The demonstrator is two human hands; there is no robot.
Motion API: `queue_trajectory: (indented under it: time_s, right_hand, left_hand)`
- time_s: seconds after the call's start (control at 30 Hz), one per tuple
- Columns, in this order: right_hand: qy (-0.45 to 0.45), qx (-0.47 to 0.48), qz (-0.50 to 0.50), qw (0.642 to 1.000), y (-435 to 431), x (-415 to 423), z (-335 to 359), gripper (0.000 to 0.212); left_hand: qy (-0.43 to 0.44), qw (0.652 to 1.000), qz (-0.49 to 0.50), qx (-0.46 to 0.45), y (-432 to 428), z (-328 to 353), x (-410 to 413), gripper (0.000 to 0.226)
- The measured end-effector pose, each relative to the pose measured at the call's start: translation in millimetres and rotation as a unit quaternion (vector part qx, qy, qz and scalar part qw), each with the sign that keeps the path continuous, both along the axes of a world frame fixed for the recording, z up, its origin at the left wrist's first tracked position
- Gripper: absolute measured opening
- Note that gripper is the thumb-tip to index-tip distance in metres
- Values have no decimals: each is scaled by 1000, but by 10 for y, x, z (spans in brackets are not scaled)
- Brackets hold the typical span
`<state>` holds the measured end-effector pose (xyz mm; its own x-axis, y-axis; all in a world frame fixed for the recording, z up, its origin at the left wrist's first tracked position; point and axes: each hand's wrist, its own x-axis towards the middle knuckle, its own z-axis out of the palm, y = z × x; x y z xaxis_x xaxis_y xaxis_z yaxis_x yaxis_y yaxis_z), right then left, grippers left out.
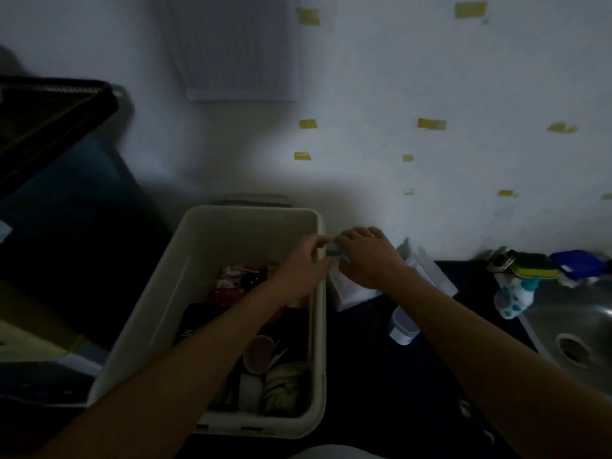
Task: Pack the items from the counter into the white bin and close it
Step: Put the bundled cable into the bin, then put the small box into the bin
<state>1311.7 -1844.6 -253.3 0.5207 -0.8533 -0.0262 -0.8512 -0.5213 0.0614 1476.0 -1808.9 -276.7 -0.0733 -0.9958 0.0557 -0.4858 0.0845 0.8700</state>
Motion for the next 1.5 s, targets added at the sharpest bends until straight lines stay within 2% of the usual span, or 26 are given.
queue_trajectory:
  time_s: [0.1, 0.33, 0.53, 0.67, 0.83, 1.0, 1.07, 1.13, 1.33, 1.5]
  right_hand:
    - [-13, 17, -28, 999, -70, -325, -94, 48]
    - [-25, 60, -74, 995, -172, -1164, -444, 51]
    - [-39, 90, -161, 982, -325, -1832, -823, 48]
    - [-60, 140, -192, 970, -401, -2089, -1050, 55]
    - [-57, 203, -213, 954, -528, -2280, -1285, 55]
    - [-111, 207, -196, 952, -562, -2367, -1446, 36]
    - [-137, 209, -199, 948, -567, -2392, -1479, 41]
    - [-164, 203, -200, 945, -569, -2418, -1511, 51]
    - [-243, 74, -180, 950, -566, -2558, -1432, 39]
    - [-301, -12, -128, 945, -547, -2671, -1028, 30]
  left_hand:
    - [23, 999, -35, 0, -126, -10, -385, 30]
    - [-7, 998, -67, 13, -376, -396, -1178, 35]
    - [0, 997, -57, 57, -521, -710, -1794, 34]
    - [6, 994, -67, 92, -523, -945, -2123, 28]
    - [-22, 992, -54, 108, -563, -1065, -2292, 32]
    - [-45, 990, -38, 126, -581, -1123, -2352, 36]
    - [-52, 989, -36, 130, -559, -1147, -2374, 36]
    - [-53, 989, -31, 131, -532, -1174, -2392, 35]
    - [-63, 991, -34, 115, -499, -1091, -2373, 35]
    - [-132, 988, -69, -51, -580, -694, -2351, 38]
